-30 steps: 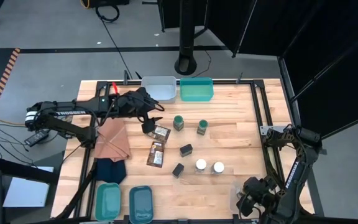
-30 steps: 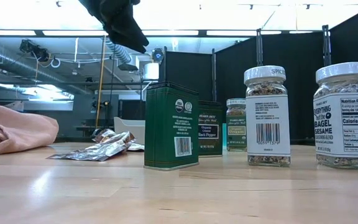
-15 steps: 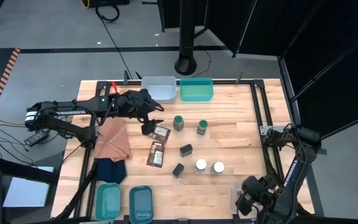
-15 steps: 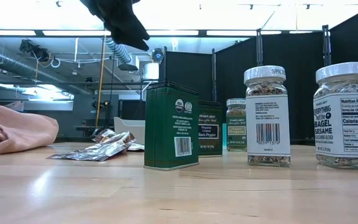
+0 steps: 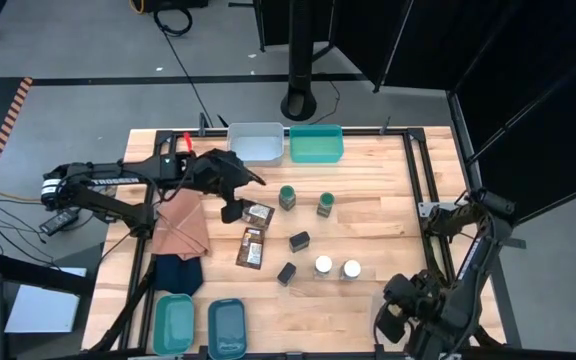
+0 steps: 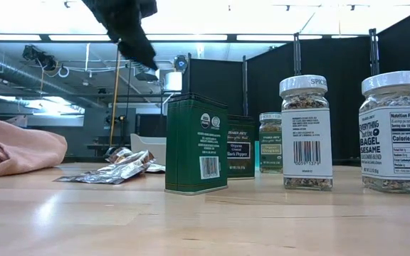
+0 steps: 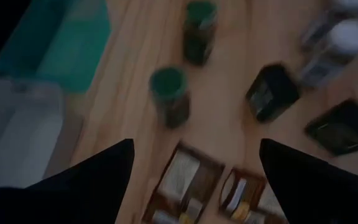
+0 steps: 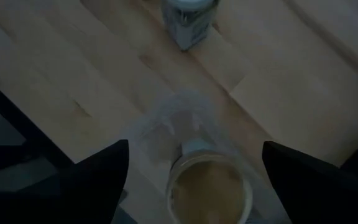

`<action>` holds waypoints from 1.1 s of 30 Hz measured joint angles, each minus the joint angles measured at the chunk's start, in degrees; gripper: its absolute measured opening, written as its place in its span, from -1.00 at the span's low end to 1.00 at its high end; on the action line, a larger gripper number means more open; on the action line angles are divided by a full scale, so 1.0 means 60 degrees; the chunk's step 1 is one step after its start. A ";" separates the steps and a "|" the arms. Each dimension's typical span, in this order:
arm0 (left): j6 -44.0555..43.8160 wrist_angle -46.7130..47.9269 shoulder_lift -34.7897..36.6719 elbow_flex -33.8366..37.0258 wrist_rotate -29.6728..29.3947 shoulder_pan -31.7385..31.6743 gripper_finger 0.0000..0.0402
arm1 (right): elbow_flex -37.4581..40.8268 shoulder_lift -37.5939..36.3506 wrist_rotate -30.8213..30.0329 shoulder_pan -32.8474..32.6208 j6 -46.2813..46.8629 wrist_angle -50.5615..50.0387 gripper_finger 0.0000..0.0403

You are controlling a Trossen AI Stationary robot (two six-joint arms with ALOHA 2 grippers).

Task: Sort spices by type
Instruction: Put the top orange spice pack into the green bin

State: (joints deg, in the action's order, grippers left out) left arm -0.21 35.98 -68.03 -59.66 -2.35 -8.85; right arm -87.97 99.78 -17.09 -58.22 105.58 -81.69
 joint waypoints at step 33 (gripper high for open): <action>-0.7502 0.0252 -0.1300 0.2012 -0.1947 0.0455 0.76 | -0.0003 -0.0450 -0.0541 0.0281 -0.0048 -0.1175 0.86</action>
State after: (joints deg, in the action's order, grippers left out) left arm -45.22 37.49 -75.83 -47.58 -14.04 -6.12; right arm -87.99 97.08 -20.33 -56.53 105.30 -88.73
